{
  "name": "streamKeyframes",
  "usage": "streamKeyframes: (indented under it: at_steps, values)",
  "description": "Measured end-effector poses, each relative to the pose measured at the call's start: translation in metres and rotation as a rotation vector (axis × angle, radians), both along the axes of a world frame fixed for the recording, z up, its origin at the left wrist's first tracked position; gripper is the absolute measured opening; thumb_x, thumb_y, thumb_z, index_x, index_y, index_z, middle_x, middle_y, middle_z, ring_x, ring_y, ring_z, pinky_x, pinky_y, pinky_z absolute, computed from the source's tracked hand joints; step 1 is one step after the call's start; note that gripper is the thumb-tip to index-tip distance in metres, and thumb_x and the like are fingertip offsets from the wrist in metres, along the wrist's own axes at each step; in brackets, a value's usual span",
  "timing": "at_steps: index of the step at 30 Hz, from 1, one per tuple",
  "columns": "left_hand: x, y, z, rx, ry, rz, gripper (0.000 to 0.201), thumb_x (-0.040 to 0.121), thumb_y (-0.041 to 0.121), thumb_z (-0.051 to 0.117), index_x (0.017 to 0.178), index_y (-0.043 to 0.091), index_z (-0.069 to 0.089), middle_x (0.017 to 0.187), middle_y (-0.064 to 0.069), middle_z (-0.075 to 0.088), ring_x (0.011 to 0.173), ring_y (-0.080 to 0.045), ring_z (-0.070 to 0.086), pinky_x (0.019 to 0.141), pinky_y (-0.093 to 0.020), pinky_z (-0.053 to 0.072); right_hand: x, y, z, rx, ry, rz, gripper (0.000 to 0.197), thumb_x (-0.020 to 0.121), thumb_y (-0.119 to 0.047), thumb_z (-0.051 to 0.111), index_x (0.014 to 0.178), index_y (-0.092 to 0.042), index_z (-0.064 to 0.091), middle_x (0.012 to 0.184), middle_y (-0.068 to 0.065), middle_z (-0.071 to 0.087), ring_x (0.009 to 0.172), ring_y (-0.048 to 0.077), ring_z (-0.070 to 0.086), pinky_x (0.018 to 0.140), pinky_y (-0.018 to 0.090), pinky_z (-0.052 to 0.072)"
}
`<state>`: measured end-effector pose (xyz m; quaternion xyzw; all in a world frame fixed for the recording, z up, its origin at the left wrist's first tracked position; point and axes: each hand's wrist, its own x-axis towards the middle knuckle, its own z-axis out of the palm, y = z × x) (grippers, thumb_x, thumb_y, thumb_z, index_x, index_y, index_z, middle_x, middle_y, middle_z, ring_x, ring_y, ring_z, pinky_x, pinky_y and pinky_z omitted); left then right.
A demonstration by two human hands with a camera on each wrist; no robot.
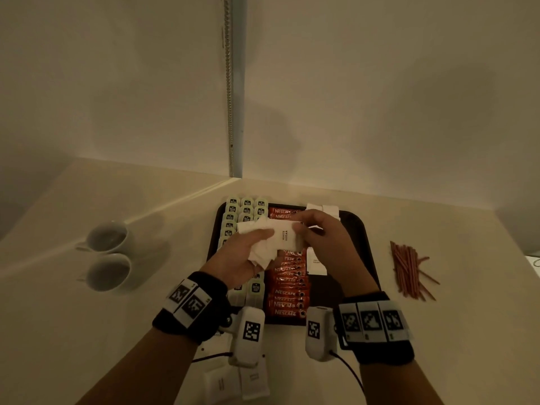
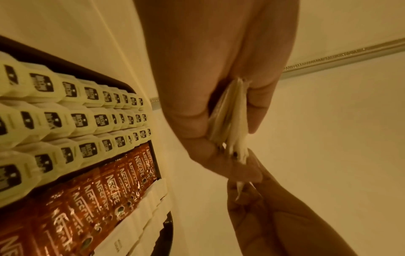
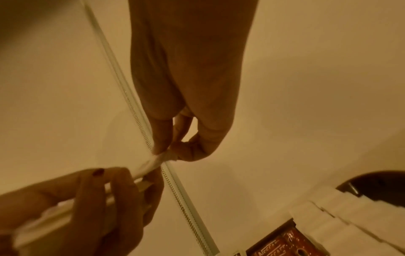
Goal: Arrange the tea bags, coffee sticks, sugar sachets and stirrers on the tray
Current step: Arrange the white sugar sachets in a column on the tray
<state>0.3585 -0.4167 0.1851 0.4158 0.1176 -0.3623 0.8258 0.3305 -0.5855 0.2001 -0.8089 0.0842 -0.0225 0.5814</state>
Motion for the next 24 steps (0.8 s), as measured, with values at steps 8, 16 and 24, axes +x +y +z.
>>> streamKeyframes:
  at_steps: [8,16,24]
  values:
    - [0.004,-0.003,-0.002,0.101,-0.257,0.125,0.014,0.089,-0.002,0.056,0.093,0.01,0.061,0.073,-0.004,0.071,0.059,-0.012,0.062,0.052,-0.022,0.05,-0.002,-0.003,-0.005,0.328,0.145,0.023,0.011,0.093,-0.007,0.051,0.097,-0.006,0.061,0.103,0.004,0.063,0.09,0.016,0.066,0.076,0.025,0.056]
    - [0.008,-0.001,-0.009,0.327,-0.384,0.171,0.027,0.086,0.002,0.065,0.112,0.005,0.061,0.082,-0.009,0.065,0.068,-0.017,0.058,0.055,-0.023,0.049,-0.006,0.006,-0.014,0.473,0.169,-0.007,0.007,0.089,-0.011,0.058,0.094,-0.012,0.061,0.094,0.002,0.069,0.084,0.018,0.069,0.075,0.032,0.056]
    - [0.012,-0.001,-0.004,0.223,-0.27,0.132,0.015,0.093,0.009,0.054,0.102,0.01,0.065,0.078,-0.008,0.069,0.06,-0.016,0.06,0.052,-0.024,0.047,-0.007,0.002,-0.025,0.509,0.136,-0.049,0.01,0.089,-0.006,0.057,0.095,-0.012,0.063,0.099,0.005,0.068,0.088,0.016,0.069,0.076,0.029,0.056]
